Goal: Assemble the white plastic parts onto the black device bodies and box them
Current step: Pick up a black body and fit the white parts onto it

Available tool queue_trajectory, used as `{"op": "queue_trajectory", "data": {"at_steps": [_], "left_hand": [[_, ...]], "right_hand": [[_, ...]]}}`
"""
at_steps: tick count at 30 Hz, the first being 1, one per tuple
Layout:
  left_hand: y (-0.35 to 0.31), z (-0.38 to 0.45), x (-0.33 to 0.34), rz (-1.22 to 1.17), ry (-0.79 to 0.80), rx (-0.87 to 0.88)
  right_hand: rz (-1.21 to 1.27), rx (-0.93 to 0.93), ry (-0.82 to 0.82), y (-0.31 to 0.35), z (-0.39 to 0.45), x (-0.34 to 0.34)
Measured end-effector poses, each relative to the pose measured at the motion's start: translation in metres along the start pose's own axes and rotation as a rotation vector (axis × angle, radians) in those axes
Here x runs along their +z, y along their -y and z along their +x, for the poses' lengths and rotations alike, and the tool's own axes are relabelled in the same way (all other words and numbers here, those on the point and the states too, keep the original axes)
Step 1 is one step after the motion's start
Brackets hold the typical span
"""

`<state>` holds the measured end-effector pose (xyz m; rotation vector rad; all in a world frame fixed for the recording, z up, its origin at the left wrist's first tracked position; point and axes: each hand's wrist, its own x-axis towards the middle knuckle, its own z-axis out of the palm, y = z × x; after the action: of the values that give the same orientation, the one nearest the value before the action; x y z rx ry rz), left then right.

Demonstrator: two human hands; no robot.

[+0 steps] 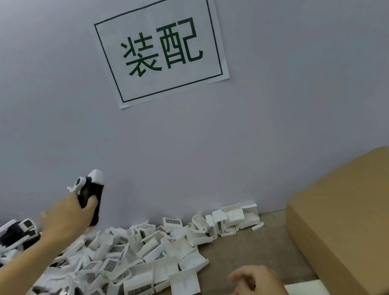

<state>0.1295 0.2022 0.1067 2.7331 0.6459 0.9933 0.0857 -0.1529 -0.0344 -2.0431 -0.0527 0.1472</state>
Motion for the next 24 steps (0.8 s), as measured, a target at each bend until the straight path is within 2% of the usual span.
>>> {"op": "queue_trajectory", "data": {"at_steps": [5, 8, 10, 12, 15, 18, 24], "left_hand": [[-0.087, -0.087, -0.001, -1.013, 0.371, -0.427], [-0.121, -0.150, 0.022, -1.305, 0.490, -0.497], [-0.138, -0.186, 0.039, -1.422, 0.518, -0.564], [-0.149, -0.210, 0.051, -1.466, 0.480, -0.617], [-0.153, -0.220, 0.059, -1.413, 0.456, -0.551], [-0.150, -0.220, 0.064, -1.436, 0.420, -0.577], [-0.145, -0.223, 0.070, -1.540, 0.443, -0.450]], "right_hand": [[0.120, -0.054, -0.049, 0.000, -0.009, 0.007], [0.192, -0.078, -0.100, 0.001, -0.011, 0.007], [0.275, -0.069, -0.118, 0.002, -0.010, 0.005], [0.297, -0.084, -0.118, 0.002, -0.010, 0.005], [0.223, -0.172, -0.103, -0.003, -0.007, 0.008], [0.164, -0.271, -0.125, -0.006, -0.005, 0.008], [0.157, -0.412, 0.042, -0.003, -0.007, 0.013]]}}
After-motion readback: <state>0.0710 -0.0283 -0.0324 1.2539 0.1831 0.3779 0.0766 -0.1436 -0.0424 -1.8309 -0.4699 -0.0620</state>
